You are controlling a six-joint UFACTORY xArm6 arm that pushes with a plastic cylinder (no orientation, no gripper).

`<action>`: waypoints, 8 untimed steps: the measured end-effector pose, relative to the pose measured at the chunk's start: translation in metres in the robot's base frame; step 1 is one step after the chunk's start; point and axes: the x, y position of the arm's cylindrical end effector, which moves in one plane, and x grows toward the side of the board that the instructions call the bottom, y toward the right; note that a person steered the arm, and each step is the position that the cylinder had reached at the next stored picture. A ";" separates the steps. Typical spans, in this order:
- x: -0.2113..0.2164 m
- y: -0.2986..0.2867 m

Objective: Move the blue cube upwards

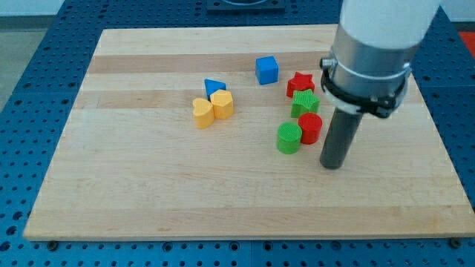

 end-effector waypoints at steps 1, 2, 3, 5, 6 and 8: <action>-0.029 -0.014; -0.034 -0.033; -0.002 -0.015; 0.012 -0.109; 0.004 -0.108; -0.017 -0.071</action>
